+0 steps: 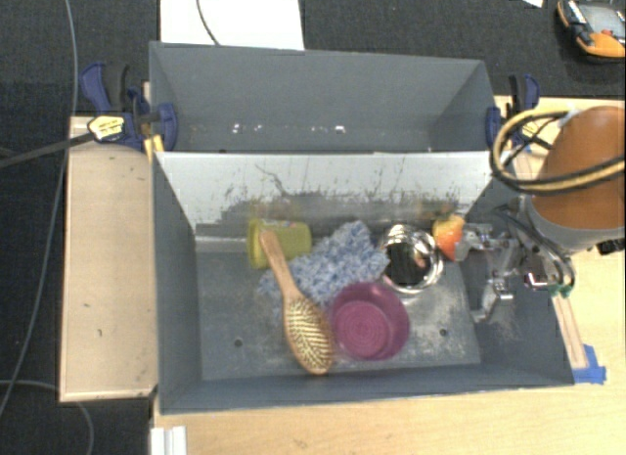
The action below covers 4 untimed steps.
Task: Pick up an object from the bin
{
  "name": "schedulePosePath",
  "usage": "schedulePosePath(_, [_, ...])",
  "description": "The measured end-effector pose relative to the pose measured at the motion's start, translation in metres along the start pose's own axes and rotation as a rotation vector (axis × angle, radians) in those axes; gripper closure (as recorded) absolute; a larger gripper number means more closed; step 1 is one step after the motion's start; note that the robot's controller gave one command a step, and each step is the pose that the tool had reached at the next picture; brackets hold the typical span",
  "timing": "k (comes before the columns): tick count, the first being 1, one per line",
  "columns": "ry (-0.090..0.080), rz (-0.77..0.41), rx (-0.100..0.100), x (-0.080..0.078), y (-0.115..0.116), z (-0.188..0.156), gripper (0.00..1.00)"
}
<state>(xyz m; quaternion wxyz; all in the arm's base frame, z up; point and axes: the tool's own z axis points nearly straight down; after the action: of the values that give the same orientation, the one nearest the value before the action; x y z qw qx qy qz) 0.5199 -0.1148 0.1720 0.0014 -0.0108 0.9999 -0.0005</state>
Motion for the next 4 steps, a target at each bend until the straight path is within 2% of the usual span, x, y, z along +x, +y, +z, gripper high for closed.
schedulePosePath(1, [0.0, -0.001, 0.0, 0.0, 0.0, 0.0, 0.0])
schedulePosePath(2, [0.001, 0.004, -0.001, -0.002, 0.021, 0.094, 0.0])
schedulePosePath(3, [-0.013, 0.061, 0.001, 0.008, 0.038, 0.057, 0.0])
schedulePosePath(4, [0.0, 0.206, -0.001, 0.025, 0.053, 0.096, 0.0])
